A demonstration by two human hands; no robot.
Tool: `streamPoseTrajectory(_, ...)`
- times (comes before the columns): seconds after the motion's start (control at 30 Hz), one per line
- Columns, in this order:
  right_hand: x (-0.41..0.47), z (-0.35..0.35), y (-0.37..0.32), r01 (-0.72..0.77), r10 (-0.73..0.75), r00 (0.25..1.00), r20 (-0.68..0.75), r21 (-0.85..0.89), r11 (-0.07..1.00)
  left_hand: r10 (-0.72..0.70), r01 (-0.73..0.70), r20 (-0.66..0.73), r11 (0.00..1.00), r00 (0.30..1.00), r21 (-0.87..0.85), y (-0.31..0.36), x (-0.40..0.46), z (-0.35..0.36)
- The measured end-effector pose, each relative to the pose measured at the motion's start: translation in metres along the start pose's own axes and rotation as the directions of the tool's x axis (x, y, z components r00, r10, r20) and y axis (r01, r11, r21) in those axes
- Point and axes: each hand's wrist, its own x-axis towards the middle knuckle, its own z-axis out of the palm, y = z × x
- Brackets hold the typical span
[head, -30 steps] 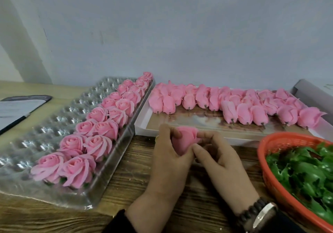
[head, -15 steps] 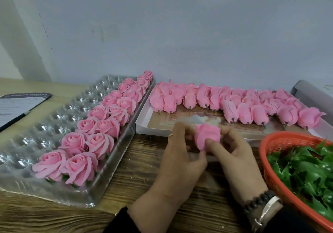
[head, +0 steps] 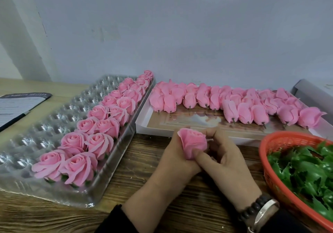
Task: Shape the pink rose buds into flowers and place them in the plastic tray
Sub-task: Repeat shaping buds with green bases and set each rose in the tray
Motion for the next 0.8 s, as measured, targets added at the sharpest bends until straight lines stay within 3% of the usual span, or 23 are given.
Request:
streamPoseTrajectory(0.3, -0.0005, 0.004, 0.003, 0.077, -0.092, 0.994, -0.065, -0.196, 0.978, 0.039, -0.039, 0.0, 0.996, 0.999, -0.081, 0.0002, -0.0003, 0.0011)
streamPoseTrajectory(0.6, 0.0014, 0.0026, 0.0018, 0.145, -0.157, 0.968, -0.195, -0.076, 0.987, 0.033, -0.032, 0.016, 0.998, 0.999, -0.062, -0.0003, 0.0004, -0.0046)
streamPoseTrajectory(0.8, 0.0007, 0.0026, -0.0003, 0.18, -0.19, 0.951, -0.242, -0.064, 0.982, 0.037, -0.038, -0.059, 0.999, 0.998, -0.018, -0.0018, 0.0013, -0.0032)
